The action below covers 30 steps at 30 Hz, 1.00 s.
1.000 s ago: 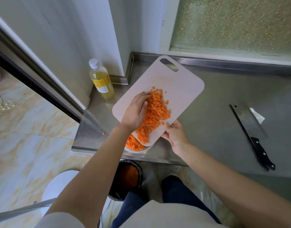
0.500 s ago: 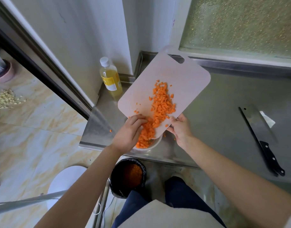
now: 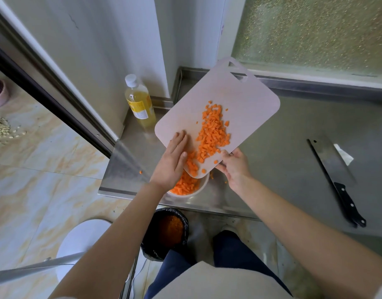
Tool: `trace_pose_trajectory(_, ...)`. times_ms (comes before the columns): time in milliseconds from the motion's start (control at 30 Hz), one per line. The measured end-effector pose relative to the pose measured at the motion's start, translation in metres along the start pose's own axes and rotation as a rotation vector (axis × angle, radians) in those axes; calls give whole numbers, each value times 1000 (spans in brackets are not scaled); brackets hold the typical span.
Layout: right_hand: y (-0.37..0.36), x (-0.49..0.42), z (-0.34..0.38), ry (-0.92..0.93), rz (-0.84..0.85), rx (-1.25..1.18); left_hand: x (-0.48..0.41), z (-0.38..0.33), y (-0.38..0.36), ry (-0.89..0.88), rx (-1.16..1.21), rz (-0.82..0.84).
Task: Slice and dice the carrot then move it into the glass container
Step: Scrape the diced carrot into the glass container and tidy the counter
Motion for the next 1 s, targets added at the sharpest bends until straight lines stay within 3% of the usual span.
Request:
trace_pose_trajectory(100, 0, -2, 1, 15, -8, 13, 21, 2, -6, -98, -4, 32)
trace_pose_trajectory(167, 0, -2, 1, 25, 0, 35, 33, 1, -3, -66, 49, 39)
trace_pose_trajectory(333, -5, 3, -3, 16, 49, 58, 14, -3, 14, -41, -38, -123)
trace_pose_trajectory(433, -10, 5, -3, 12, 73, 29, -2, -10, 10, -35, -54, -29)
trace_pose_trajectory(600, -14, -1, 8, 28, 57, -23, 27, -12, -3, -198, -90, 91)
trace_pose_trajectory(667, -13, -4, 11, 28, 47, -7, 38, -9, -1, -191, -62, 80)
trace_pose_trajectory(867, -11, -8, 13, 0, 113, 125, 8, 1, 30, 28, -109, -314)
trace_pose_trajectory(1000, -11, -10, 10, -3, 183, 229, -19, 16, 42, 256, -156, -366)
Point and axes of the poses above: each hand's wrist, its own x-axis away from the middle knuckle, its own y-axis out of the back of the hand, z = x × y, the point moved 1 cm from there along -x, towards the middle knuckle, and after that the axes turned 5 degrees about -z, right-handed, at the moved point
